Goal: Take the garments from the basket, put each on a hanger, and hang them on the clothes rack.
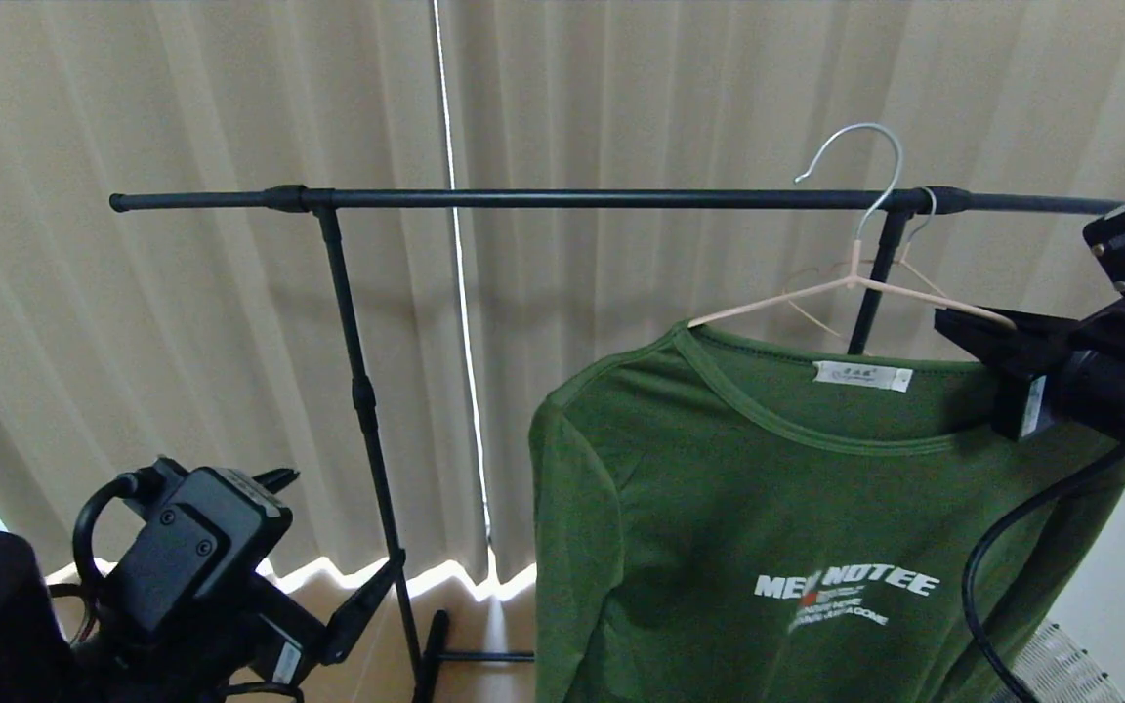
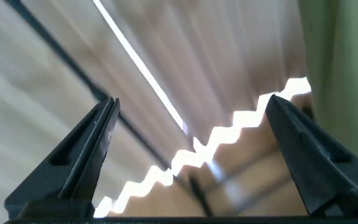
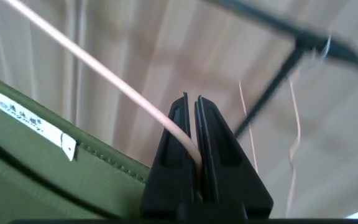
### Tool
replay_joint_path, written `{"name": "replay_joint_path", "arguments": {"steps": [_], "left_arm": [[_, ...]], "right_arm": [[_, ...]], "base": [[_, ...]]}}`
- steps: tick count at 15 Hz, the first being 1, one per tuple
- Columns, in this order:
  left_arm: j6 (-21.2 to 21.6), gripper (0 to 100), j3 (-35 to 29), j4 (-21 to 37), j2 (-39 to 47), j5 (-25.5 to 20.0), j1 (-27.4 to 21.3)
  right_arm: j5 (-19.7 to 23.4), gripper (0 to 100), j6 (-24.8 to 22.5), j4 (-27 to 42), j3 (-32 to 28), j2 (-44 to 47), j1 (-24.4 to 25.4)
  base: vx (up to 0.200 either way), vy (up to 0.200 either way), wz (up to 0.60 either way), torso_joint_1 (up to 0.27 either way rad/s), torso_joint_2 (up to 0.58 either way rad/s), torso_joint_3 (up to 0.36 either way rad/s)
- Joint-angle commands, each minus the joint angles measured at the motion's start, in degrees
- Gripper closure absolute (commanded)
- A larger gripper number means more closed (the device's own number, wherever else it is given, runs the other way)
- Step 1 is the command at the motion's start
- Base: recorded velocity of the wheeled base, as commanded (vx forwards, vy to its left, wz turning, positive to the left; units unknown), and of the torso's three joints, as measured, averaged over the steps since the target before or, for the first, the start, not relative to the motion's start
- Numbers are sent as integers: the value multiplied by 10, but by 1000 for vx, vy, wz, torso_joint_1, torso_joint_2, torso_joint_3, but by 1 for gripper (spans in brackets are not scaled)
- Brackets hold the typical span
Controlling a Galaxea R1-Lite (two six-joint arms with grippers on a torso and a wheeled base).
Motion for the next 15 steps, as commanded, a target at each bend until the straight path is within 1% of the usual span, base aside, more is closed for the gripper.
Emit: {"name": "replay_joint_path", "arguments": {"steps": [1, 2, 3, 4, 5, 6, 7, 8, 9, 11, 12, 13, 14, 15], "left_arm": [[-40, 0, -105, 200, -103, 1, 19], [-71, 0, -152, 300, -128, 0, 20], [-99, 0, -183, 372, -143, -1, 20], [-134, 0, -211, 458, -159, -1, 24], [-134, 0, -207, 469, -167, -1, 39], [-134, 0, -191, 465, -174, -1, 49], [-134, 0, -177, 448, -181, -2, 49], [-135, 0, -165, 429, -184, -2, 49], [-134, 0, -131, 393, -185, -9, 50], [-130, 0, -88, 348, -182, -26, 51], [-121, 0, -87, 345, -185, -27, 51], [-102, 0, -87, 343, -201, -26, 49], [-92, 0, -80, 343, -227, -33, 48], [-92, 0, -78, 343, -235, -44, 51]], "right_arm": [[-36, 100, 0, 38, -17, -8, 1], [-55, 100, 0, 66, -22, -10, 0], [-66, 100, 0, 87, -27, -12, 0], [-82, 100, 0, 108, -30, -12, 1], [-94, 100, 0, 111, -31, -12, 0], [-116, 100, 0, 112, -31, -11, 0], [-131, 100, 0, 112, -31, -11, 0], [-139, 100, 0, 113, -30, -11, 0], [-147, 100, 0, 116, -31, -11, -1], [-148, 100, 0, 128, -43, -10, -6], [-147, 100, 0, 130, -47, -11, -7], [-147, 100, 0, 130, -49, -10, -7], [-147, 100, 1, 129, -50, -10, -7], [-148, 100, 2, 129, -49, -9, -11]], "base": [[0, 0, 0, 0, 0, 0], [0, 0, 0, 0, 0, 0], [0, 0, 0, 0, 0, 0], [0, 0, 0, 0, 0, 0], [0, 0, 0, 0, 0, 0], [0, 0, 0, 0, 0, 0], [0, 0, 0, 0, 0, 0], [0, 0, 0, 0, 0, 0], [0, 0, 0, 0, 0, 0], [0, 0, 0, 0, 0, 0], [0, 0, 0, 0, 0, 0], [0, 0, 0, 0, 0, 0], [0, 0, 0, 0, 0, 0], [0, 0, 0, 0, 0, 0]]}}
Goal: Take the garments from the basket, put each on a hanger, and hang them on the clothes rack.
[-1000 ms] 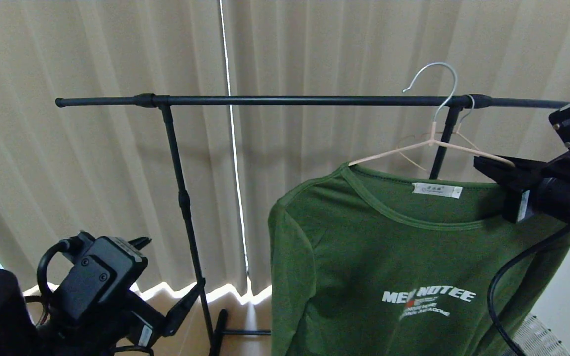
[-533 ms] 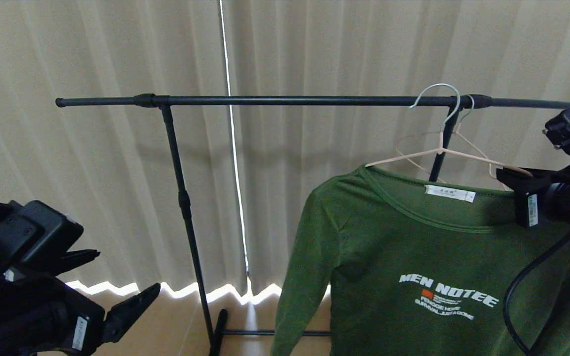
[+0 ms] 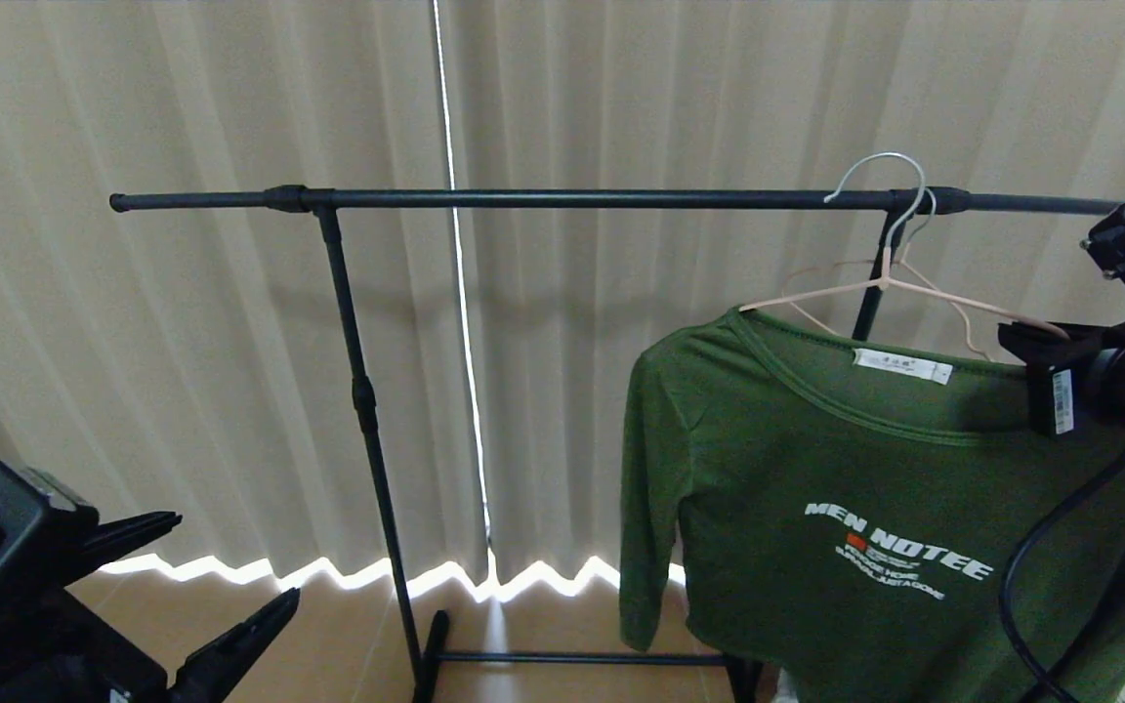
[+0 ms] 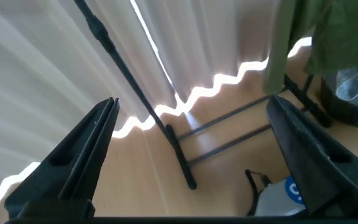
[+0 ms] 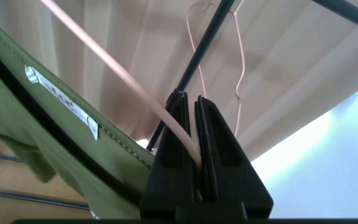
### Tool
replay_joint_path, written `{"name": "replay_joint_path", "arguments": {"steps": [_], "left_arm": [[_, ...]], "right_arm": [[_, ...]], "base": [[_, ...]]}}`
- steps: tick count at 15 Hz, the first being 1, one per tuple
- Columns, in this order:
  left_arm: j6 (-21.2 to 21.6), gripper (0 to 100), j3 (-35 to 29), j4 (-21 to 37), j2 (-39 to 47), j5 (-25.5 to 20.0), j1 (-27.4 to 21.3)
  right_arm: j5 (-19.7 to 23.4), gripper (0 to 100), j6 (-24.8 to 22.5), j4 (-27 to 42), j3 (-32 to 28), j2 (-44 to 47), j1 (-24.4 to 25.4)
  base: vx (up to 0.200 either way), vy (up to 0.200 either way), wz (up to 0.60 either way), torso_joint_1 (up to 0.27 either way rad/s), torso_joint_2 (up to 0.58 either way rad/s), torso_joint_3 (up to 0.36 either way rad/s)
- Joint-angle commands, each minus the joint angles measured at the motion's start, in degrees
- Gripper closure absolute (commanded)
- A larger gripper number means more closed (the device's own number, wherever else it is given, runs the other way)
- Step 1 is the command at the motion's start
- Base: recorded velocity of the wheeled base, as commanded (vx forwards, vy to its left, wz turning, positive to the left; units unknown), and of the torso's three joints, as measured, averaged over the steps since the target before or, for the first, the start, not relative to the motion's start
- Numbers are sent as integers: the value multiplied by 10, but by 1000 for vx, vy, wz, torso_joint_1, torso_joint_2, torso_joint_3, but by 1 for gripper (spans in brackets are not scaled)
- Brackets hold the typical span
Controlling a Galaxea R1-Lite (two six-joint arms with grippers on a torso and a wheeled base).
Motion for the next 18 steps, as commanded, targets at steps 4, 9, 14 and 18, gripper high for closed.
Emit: {"name": "replay_joint_path", "arguments": {"steps": [4, 9, 14, 18], "left_arm": [[4, 0, 0, -1, -37, -10, -2], [2, 0, -1, 0, -21, -10, 0], [3, 0, 2, -1, -20, -11, 0], [3, 0, 2, -1, -20, -11, 0]], "right_arm": [[1, 100, 10, -3, -1, 4, -9], [1, 100, 32, -5, 0, -15, -8], [1, 100, 32, -7, 3, -18, -8], [2, 100, 39, -8, 2, -14, -8]], "base": [[0, 0, 0, 0, 0, 0], [40, 0, 0, 0, 0, 0], [200, 0, 0, 1, 4, 5], [200, 0, 0, 1, 4, 2]]}}
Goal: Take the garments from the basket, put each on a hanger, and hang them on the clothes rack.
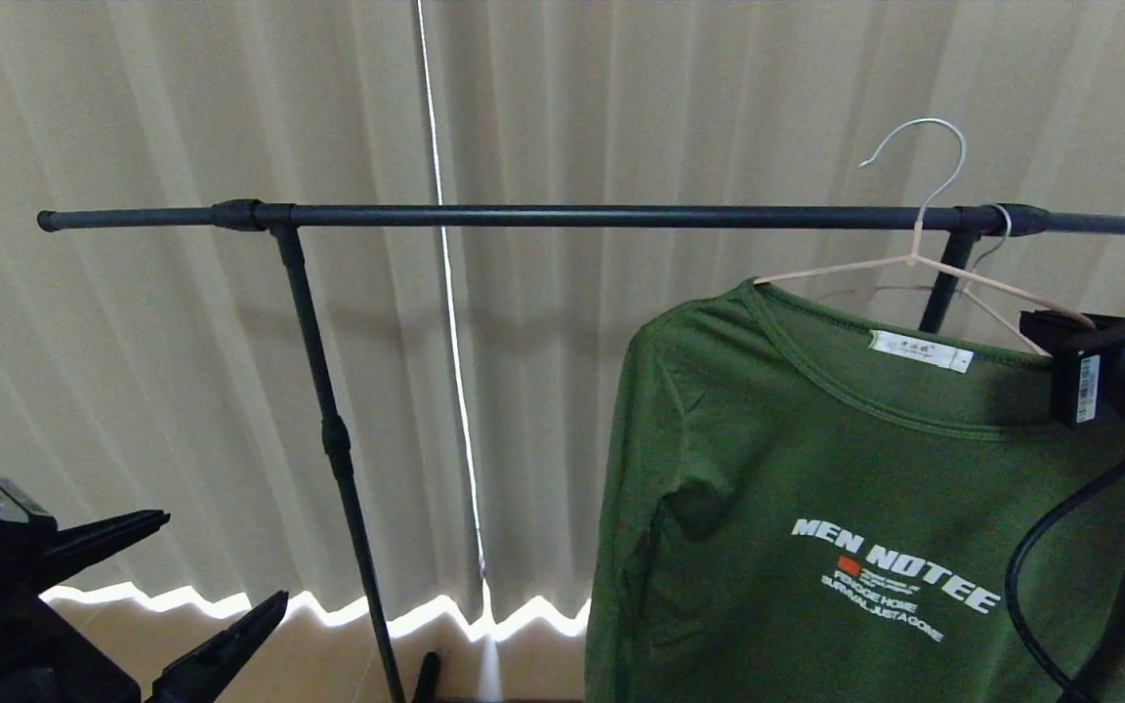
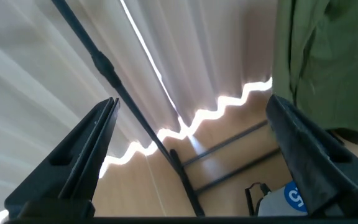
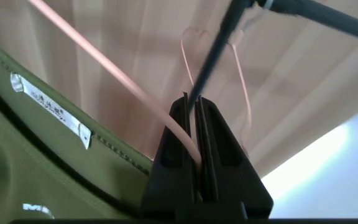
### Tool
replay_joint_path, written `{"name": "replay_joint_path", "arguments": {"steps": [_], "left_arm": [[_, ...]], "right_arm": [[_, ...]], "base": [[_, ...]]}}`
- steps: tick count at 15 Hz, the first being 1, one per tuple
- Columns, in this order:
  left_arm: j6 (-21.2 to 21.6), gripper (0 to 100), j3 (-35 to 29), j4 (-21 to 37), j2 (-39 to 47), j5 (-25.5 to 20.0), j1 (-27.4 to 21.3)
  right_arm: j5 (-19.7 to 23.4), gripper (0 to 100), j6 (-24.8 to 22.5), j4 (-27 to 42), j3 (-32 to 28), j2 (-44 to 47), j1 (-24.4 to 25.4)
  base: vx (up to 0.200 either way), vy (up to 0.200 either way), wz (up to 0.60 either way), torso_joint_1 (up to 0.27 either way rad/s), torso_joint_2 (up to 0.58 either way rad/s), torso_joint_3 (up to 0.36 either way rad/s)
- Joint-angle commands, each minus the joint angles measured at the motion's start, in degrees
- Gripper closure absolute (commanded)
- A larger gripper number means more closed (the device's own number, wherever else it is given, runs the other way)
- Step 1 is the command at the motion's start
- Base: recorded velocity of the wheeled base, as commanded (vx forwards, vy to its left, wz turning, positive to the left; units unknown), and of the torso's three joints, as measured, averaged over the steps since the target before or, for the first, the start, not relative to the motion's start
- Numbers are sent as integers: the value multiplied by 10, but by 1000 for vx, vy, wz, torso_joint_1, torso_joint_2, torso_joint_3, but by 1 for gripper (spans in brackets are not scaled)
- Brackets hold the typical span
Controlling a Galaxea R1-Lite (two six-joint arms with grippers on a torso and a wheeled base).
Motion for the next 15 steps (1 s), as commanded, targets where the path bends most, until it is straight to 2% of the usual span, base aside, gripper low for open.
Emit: {"name": "replay_joint_path", "arguments": {"steps": [1, 6, 10, 15], "left_arm": [[0, 0, -1, 0, 2, 0, 0], [2, 0, 2, 1, 3, 0, -2], [5, 0, 8, -1, 12, 0, -5], [6, 0, 11, -1, 13, 0, -13]], "right_arm": [[0, 100, 2, -1, 0, 5, 0], [-1, 100, 4, -2, -3, 27, 1], [-1, 100, 6, -4, -7, 62, 0], [-4, 100, 37, -4, -15, 101, -1]], "base": [[200, 0, 0, -2, 2, 2], [200, 0, 0, 1, 1, 2], [0, 0, 0, 0, 0, 0], [0, 0, 0, 0, 0, 0]]}}
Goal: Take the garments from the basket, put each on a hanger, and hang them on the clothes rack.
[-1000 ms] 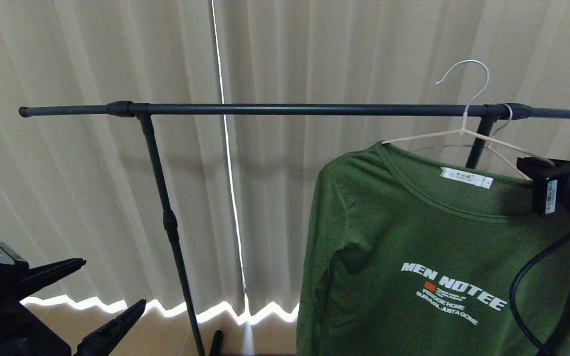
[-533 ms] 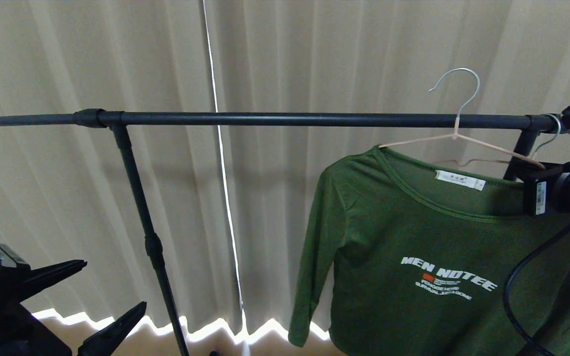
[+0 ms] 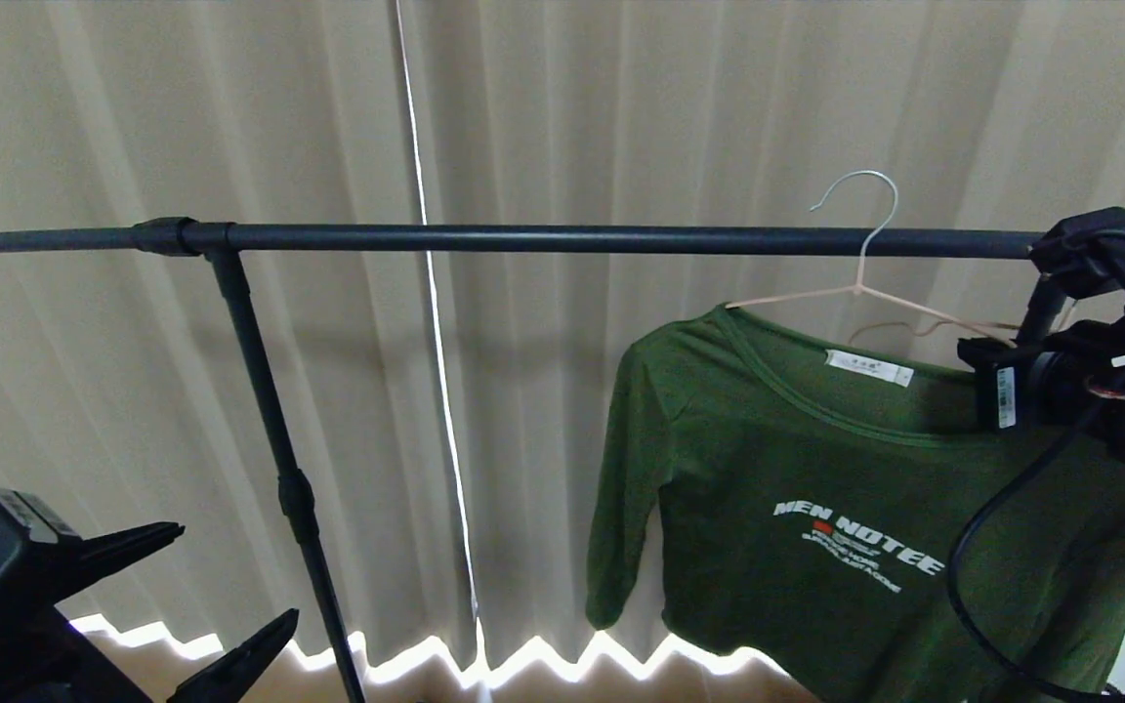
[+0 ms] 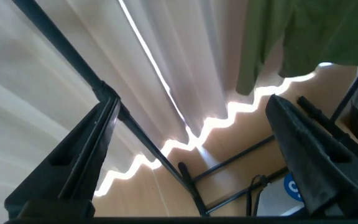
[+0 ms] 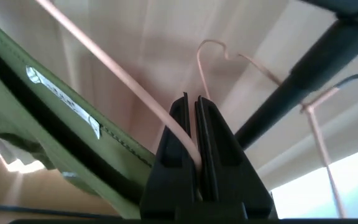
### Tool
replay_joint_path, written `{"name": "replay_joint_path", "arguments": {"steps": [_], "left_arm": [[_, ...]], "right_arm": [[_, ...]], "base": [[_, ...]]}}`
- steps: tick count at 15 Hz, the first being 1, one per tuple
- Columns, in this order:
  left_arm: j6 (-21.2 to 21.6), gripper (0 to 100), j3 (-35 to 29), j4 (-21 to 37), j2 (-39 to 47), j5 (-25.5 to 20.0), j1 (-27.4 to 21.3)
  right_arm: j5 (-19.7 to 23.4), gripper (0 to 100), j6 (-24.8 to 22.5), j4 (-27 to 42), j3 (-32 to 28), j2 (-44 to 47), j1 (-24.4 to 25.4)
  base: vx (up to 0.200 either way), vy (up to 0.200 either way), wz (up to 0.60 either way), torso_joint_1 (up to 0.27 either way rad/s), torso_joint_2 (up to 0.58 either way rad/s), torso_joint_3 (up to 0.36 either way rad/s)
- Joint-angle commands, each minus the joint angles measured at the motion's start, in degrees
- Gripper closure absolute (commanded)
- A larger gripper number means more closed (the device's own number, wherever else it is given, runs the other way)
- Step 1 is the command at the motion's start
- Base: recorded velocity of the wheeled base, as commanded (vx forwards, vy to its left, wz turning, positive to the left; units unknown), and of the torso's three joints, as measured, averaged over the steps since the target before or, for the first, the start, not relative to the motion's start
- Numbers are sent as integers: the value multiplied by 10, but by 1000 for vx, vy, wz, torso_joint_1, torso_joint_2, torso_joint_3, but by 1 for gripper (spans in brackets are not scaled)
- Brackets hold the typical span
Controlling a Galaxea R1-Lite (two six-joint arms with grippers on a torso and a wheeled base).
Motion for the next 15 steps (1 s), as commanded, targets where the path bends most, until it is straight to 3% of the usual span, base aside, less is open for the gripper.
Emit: {"name": "replay_joint_path", "arguments": {"steps": [1, 7, 11, 15], "left_arm": [[-1, 0, 1, 0, 4, -1, -3], [-1, 0, 4, 0, 8, 0, -25], [-1, 0, 7, 0, 16, -1, -27], [-1, 0, 7, 0, 19, 0, -27]], "right_arm": [[-5, 100, 10, 0, -1, 28, 0], [-65, 100, 10, 1, 6, 37, 40], [-73, 100, 10, 1, 11, 32, 63], [-88, 100, 8, 1, 2, 46, 117]], "base": [[0, 0, 0, 0, 0, 0], [0, 0, 0, 0, 0, 0], [0, 0, 0, 0, 0, 0], [0, 0, 0, 0, 0, 0]]}}
